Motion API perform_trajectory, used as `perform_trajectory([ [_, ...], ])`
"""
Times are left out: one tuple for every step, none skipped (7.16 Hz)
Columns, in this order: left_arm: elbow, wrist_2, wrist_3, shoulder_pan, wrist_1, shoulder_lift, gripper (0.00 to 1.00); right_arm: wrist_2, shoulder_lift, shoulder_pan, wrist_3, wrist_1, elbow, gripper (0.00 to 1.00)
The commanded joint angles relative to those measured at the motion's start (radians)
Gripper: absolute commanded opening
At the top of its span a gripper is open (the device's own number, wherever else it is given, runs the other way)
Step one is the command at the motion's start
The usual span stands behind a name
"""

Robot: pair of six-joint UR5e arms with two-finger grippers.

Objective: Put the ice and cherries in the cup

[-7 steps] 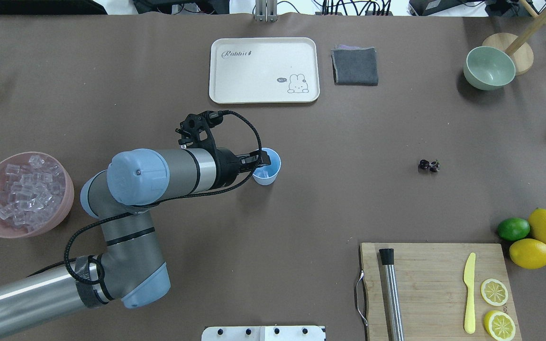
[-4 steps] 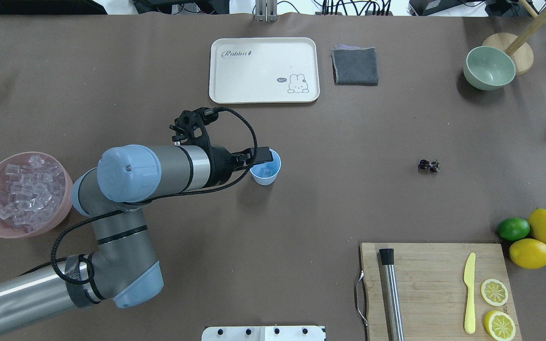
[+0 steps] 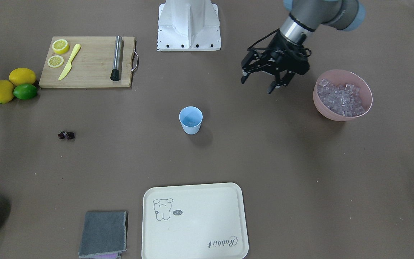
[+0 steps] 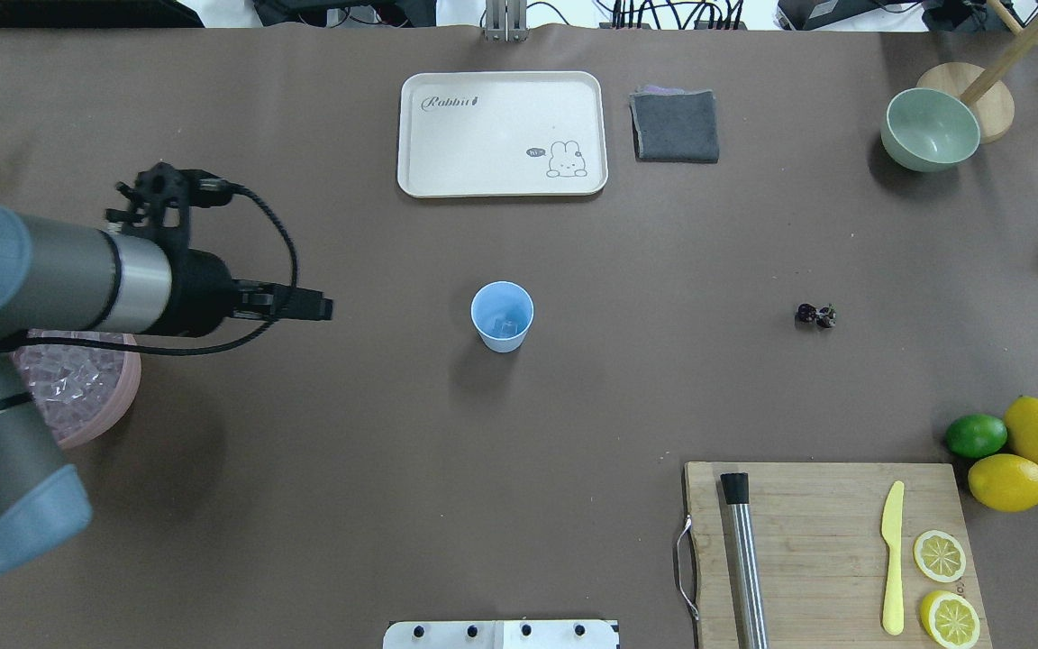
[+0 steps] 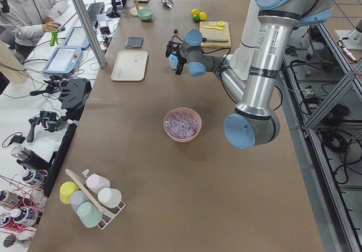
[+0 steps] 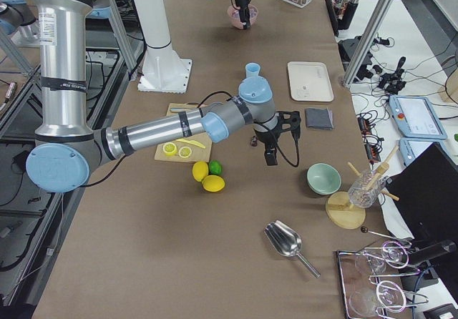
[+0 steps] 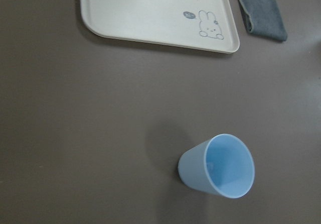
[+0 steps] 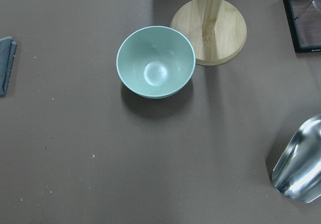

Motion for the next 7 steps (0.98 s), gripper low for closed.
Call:
perform_trajectory([
  [-0.079, -0.086, 0.468, -0.116, -0.015, 0.267, 0.98, 0.000, 0.000, -0.001, 0.002, 0.000, 0.000, 1.00],
  [-0.061, -0.078, 0.555, -0.120, -0.099, 0.348, 0.98, 0.000, -0.002, -0.001, 0.002, 0.000, 0.000, 1.00],
  [0.000, -0.078, 0.584, -0.118, -0.198, 0.367, 0.97, 0.002, 0.000, -0.001, 0.003, 0.000, -0.003, 1.00],
  [0.039, -0.077, 0.632, -0.098, -0.281, 0.422, 0.97, 0.002, 0.000, -0.001, 0.002, 0.002, -0.008, 1.00],
  [0.045, -0.072, 0.782, -0.098, -0.300, 0.474, 0.97, 0.002, 0.000, -0.001, 0.002, 0.002, -0.008, 1.00],
  [0.047, -0.045, 0.867, -0.098, -0.302, 0.502, 0.97, 0.002, 0.000, -0.001, 0.002, 0.002, -0.008, 1.00],
  [0.067, -0.037, 0.872, -0.097, -0.302, 0.516, 0.97, 0.002, 0.000, -0.002, 0.002, 0.002, -0.008, 1.00],
])
